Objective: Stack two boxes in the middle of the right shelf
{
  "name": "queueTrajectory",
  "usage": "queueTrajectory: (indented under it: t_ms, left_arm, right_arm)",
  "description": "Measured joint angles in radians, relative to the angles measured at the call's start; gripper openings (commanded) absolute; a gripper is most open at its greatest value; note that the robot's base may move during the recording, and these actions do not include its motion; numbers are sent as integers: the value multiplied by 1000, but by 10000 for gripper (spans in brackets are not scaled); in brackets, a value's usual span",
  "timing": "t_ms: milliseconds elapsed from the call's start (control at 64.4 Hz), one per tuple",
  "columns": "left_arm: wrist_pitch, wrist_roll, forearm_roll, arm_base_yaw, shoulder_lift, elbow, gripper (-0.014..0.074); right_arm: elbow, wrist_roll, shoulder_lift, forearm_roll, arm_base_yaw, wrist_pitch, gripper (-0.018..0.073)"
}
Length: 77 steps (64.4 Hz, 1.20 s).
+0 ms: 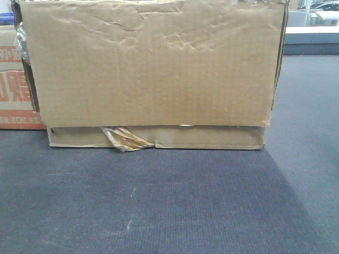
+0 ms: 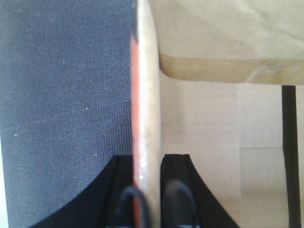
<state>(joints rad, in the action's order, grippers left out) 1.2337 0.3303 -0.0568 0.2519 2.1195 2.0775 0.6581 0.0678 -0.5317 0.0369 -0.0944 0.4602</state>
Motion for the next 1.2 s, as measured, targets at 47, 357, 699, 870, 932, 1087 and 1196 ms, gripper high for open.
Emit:
queueTrajectory:
  t_ms: [47,357,699,870,932,1087,1196]
  left_arm:
    - [0,0,5,0,-7,0,-111]
    - [-14,-9,103,0,-93,0,-111]
    - [-98,-85,118,2,-267,0,-111]
    - [-163,-137,122,2,-365,12,-111]
    - [-169,-154,105,2,-392,35,-111]
    - [-177,-171,-28,3,-447,126,-111]
    - [-189,-189,-223,3,-471,197,-111]
  right_arm:
    - [0,0,0,0,0,0,570]
    - [0,0,0,0,0,0,570]
    - [0,0,0,0,0,0,570]
    - [0,0,0,0,0,0,570]
    - [0,0,0,0,0,0,570]
    - [0,0,0,0,0,2,570]
    - [0,0,0,0,0,2,570]
